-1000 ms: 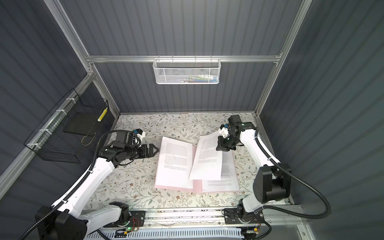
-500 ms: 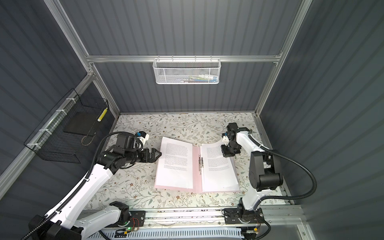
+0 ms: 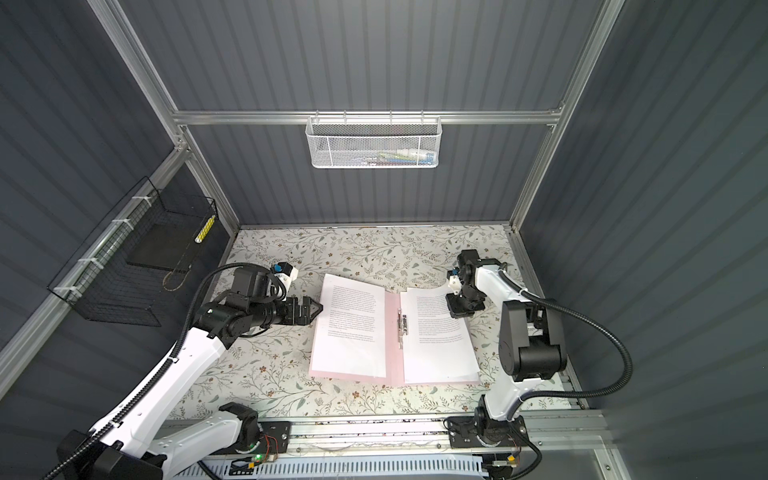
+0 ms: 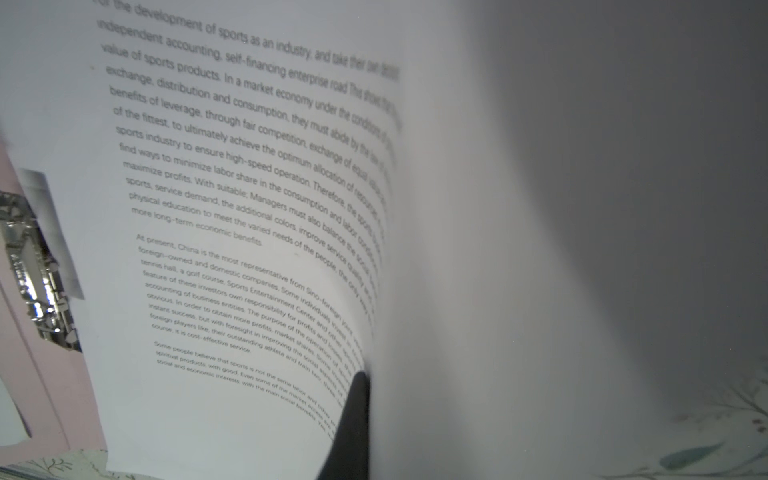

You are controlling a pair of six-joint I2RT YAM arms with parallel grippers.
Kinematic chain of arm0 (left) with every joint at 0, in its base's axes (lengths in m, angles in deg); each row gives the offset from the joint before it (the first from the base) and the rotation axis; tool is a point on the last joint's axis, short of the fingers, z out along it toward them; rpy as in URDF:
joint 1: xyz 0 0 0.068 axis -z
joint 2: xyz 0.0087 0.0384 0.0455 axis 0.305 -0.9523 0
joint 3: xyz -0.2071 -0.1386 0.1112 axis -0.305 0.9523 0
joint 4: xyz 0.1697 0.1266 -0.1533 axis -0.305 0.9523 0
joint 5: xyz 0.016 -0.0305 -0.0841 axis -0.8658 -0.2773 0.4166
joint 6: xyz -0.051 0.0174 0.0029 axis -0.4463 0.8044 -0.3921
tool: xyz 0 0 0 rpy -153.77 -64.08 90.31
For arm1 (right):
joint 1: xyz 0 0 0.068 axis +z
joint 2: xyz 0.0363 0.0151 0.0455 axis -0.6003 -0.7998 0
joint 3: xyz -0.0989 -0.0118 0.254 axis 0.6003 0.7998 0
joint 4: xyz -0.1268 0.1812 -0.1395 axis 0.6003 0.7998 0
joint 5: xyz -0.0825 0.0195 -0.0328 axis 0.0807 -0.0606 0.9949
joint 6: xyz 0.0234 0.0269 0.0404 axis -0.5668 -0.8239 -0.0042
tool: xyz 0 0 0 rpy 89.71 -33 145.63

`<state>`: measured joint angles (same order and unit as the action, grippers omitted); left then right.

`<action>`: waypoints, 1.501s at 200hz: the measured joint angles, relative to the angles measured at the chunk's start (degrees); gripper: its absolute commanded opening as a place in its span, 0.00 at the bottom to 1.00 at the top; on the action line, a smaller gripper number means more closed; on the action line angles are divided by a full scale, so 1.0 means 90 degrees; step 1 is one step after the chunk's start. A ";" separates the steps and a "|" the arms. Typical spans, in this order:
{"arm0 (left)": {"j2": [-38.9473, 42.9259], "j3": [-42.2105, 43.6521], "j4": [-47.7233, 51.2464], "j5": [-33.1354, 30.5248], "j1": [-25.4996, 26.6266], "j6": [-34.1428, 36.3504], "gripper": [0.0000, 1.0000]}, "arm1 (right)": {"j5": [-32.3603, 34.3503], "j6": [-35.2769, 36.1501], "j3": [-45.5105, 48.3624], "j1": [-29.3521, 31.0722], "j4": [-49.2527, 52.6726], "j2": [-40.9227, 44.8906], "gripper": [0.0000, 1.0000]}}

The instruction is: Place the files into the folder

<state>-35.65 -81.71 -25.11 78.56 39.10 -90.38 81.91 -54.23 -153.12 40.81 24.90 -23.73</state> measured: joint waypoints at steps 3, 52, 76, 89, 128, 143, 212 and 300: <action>-0.0005 0.0000 0.0000 0.0000 0.0000 0.0000 1.00 | 0.0019 0.0010 0.0000 -0.0007 0.0002 0.0010 0.00; -0.0022 0.0000 0.0000 0.0000 0.0000 0.0002 1.00 | 0.0136 0.0107 -0.0005 0.0000 0.0019 0.0049 0.00; -0.0022 0.0000 0.0000 0.0000 0.0000 0.0002 1.00 | 0.0146 0.0151 -0.0005 0.0114 0.0036 0.0068 0.00; -0.0022 0.0000 0.0000 0.0000 0.0000 0.0002 1.00 | 0.0134 0.0175 -0.0005 0.0223 0.0044 0.0068 0.00; -0.0022 0.0000 0.0000 0.0000 0.0000 0.0000 1.00 | 0.0087 0.0175 0.0046 0.0342 0.0034 0.0068 0.00; -0.0022 0.0000 0.0000 0.0000 0.0000 0.0000 1.00 | 0.0073 0.0172 0.0080 0.0338 0.0034 0.0070 0.00; -0.0022 0.0000 0.0000 0.0000 0.0000 0.0000 1.00 | -0.0131 0.0032 0.0158 0.0393 0.0032 0.0073 0.00; -0.0022 0.0000 -0.0002 0.0005 0.0000 0.0000 1.00 | -0.0277 -0.0384 0.0238 0.0396 0.0032 0.0073 0.00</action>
<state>-35.85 -81.71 -25.14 78.60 39.10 -90.38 79.42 -57.68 -150.98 44.37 25.18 -23.07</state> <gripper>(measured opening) 0.997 0.044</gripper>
